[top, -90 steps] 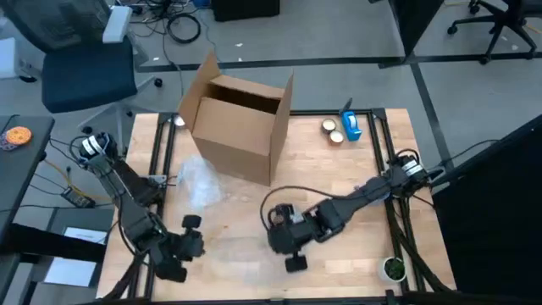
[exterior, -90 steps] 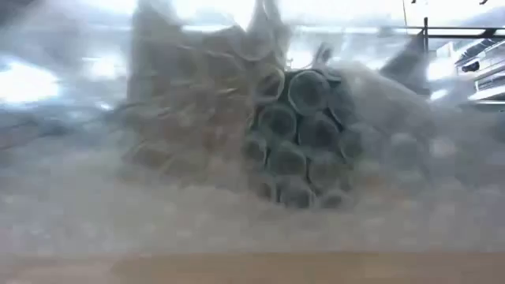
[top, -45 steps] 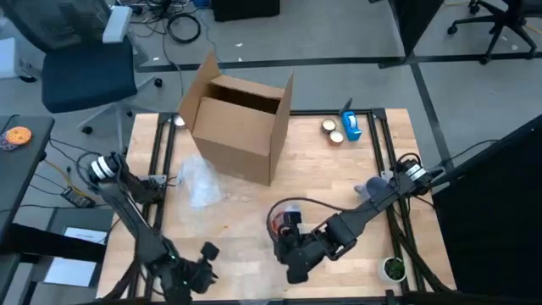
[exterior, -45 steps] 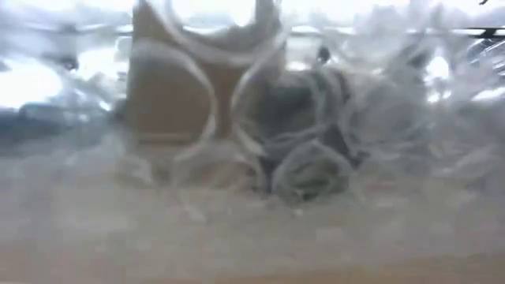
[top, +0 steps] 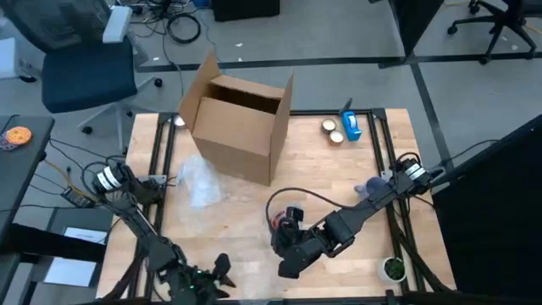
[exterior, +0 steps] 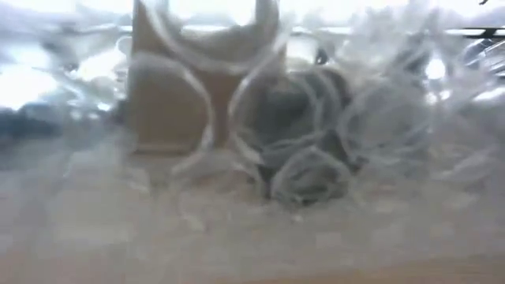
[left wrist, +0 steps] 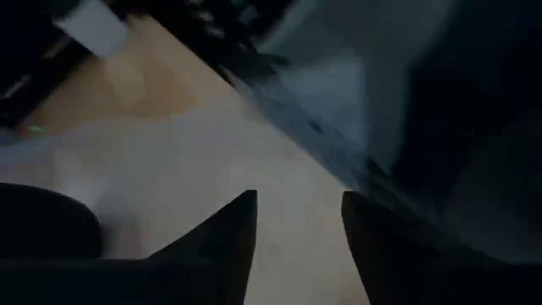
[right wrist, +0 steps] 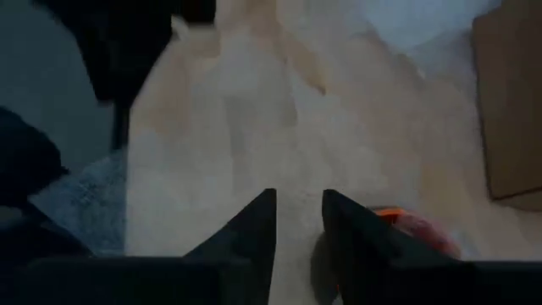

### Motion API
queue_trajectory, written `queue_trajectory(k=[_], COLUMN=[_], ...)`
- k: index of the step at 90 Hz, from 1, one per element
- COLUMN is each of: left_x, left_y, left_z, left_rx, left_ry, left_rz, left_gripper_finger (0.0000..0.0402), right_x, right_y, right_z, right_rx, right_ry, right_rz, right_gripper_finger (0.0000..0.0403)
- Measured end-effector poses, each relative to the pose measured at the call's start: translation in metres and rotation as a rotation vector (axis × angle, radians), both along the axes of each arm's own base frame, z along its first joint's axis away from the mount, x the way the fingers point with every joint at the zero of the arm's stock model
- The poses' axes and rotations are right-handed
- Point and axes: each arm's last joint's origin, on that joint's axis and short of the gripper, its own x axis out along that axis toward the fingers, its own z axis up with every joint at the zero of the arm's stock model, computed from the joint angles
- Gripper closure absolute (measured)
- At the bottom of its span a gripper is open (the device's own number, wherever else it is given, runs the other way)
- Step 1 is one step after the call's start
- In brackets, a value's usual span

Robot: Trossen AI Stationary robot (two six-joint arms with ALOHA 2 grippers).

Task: Wrap mug
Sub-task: Wrap the orange mug with bubble wrap

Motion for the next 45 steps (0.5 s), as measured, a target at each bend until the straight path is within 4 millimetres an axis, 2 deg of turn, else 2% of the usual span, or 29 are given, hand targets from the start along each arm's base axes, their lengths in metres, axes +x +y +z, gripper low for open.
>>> queue_trajectory(k=[12,45], left_x=[0.014,0.026], left_y=[-0.011,-0.031], left_z=[-0.010,-0.051], left_rx=[-0.097,-0.081], left_ry=[0.001,0.051], left_rz=[0.021,0.102], left_gripper_finger=[0.0234,0.0234], right_x=[-0.003,-0.015], right_y=[0.007,0.026], right_z=[0.001,0.002], right_rx=[0.038,0.070], right_ry=[-0.019,-0.060], right_rz=[-0.008,-0.045], right_gripper_finger=[0.0328,0.0328])
